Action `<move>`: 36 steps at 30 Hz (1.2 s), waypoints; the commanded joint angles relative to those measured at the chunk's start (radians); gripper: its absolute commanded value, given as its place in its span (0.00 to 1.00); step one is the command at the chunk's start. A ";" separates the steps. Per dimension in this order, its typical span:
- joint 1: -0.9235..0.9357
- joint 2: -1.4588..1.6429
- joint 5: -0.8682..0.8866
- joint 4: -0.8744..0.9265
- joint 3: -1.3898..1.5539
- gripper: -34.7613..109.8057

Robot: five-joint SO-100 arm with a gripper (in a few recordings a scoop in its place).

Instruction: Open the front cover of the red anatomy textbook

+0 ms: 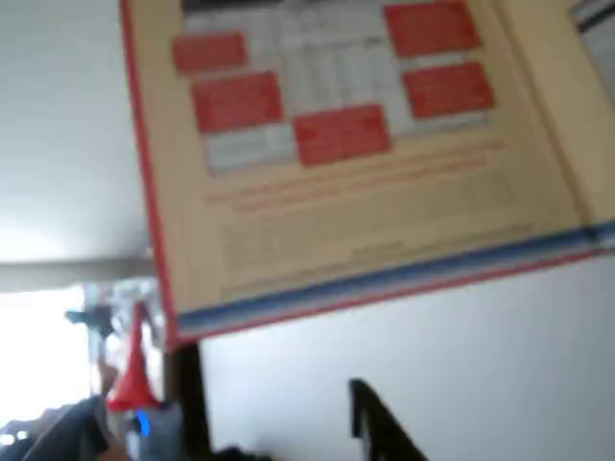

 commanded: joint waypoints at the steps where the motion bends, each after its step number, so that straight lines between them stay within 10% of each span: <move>1: 0.015 0.009 -0.002 0.002 -0.071 0.47; 19: 0.500 0.143 0.230 -0.003 0.052 0.39; 36: 0.721 0.615 0.288 -0.063 0.758 0.24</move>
